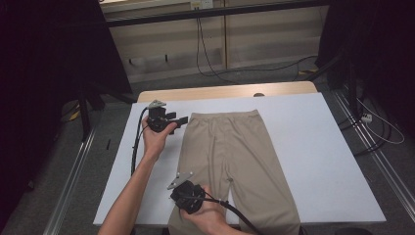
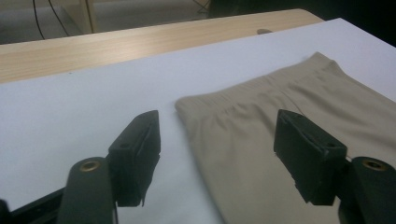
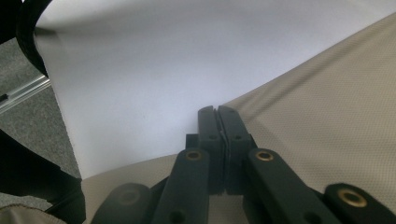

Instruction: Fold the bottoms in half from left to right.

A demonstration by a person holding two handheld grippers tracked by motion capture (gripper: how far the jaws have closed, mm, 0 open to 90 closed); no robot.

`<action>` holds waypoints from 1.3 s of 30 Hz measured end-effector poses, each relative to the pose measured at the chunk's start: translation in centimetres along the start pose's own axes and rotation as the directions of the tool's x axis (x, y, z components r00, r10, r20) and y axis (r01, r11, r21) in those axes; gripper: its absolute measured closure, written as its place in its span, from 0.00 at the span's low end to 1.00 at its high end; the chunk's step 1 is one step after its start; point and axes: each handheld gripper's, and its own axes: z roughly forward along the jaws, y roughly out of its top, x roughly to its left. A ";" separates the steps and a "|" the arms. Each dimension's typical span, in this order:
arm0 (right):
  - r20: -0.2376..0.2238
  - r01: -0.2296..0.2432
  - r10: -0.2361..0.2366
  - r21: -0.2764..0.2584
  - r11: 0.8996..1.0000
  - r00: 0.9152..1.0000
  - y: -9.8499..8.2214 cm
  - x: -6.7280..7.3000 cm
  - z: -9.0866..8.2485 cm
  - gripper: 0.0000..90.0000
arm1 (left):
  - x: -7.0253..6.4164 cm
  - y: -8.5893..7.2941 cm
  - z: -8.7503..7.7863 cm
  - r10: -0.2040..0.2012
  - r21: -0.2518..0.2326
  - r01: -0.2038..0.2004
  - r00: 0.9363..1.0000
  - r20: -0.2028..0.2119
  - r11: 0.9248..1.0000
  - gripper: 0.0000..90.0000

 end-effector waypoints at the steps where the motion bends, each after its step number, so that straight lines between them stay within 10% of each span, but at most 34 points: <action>1: 0.000 0.012 -0.012 0.001 1.000 1.000 0.1 0.0 0.0 1.00 | 0.3 0.1 0.4 0.001 0.012 -0.001 1.000 0.000 1.000 0.42; 15: -0.033 -0.001 0.000 -0.023 1.000 0.999 -0.4 -0.2 -0.4 1.00 | 1.2 0.7 6.9 -0.017 0.174 0.021 1.000 -0.025 0.984 0.76; 27: -0.030 0.022 -0.023 -0.021 1.000 0.999 -0.5 -0.1 -0.5 1.00 | 1.0 0.4 7.6 -0.030 0.165 0.041 0.997 -0.065 0.985 0.76; 30: -0.045 0.013 -0.014 -0.020 1.000 0.999 -0.5 -0.2 -0.6 1.00 | 1.0 0.4 7.6 -0.062 0.165 0.067 0.997 -0.038 0.984 0.91; 39: -0.129 -0.033 0.017 -0.128 0.991 0.992 -0.1 -1.0 -2.3 1.00 | 0.7 1.6 6.1 -0.108 0.114 0.109 0.994 -0.016 0.987 0.95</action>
